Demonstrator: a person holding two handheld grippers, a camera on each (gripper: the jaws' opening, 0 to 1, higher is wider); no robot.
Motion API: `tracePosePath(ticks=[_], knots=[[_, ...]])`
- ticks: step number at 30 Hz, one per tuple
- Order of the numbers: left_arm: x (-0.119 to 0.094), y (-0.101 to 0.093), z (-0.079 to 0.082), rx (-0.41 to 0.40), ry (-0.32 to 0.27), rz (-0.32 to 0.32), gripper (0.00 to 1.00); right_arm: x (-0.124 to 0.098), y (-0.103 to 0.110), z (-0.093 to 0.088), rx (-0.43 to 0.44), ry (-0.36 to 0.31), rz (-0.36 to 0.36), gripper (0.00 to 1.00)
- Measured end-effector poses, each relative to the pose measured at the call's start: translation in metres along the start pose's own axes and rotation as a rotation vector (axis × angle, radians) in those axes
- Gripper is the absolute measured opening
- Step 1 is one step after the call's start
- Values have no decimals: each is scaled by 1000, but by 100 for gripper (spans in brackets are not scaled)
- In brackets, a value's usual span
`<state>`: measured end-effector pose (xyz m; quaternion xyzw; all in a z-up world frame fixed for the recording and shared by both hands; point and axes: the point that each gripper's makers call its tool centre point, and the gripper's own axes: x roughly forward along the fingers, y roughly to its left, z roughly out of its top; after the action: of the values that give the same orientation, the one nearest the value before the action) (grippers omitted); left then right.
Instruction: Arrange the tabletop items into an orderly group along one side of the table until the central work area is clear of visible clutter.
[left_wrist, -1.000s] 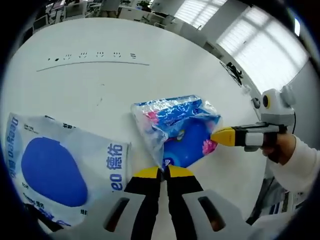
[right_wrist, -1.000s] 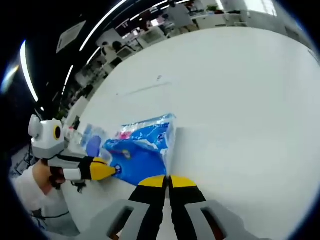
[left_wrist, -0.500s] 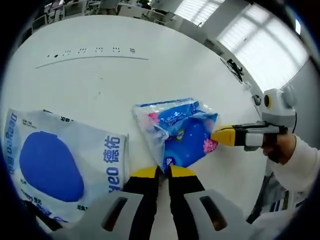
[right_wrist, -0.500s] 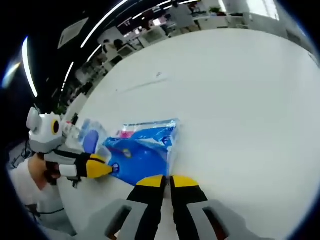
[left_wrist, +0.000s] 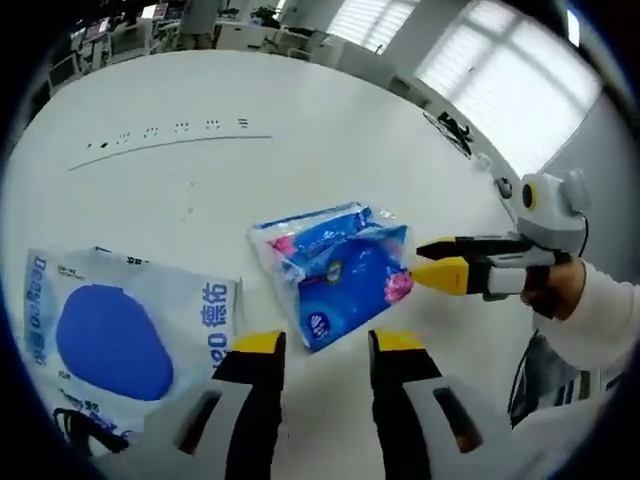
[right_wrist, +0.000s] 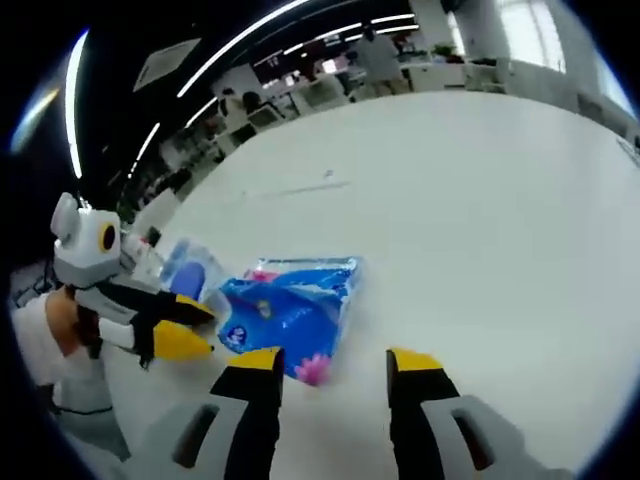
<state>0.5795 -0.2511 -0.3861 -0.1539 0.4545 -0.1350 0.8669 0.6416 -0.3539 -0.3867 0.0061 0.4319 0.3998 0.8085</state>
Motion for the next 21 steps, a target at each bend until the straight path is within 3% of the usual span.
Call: tracePosePath(ticks=[4,8,13,16,21], knots=[[-16,-8,0,57,-45,12,61,-14,3,-1,-24,-37,-8,51],[-34,-13,-7,82,-64,33,73,-32,9,-7,23,-54,8,59],[-51,-13,-24,76,-47,60,77,-48,18,-20,25,-87,9,64],[-61,-14,-30,37,-62,60,79,-55,24,-25,10,-96,17,69],[-81,-7,-41,60,-84,82,82,-71,34,-29,-17,-97,39,74]])
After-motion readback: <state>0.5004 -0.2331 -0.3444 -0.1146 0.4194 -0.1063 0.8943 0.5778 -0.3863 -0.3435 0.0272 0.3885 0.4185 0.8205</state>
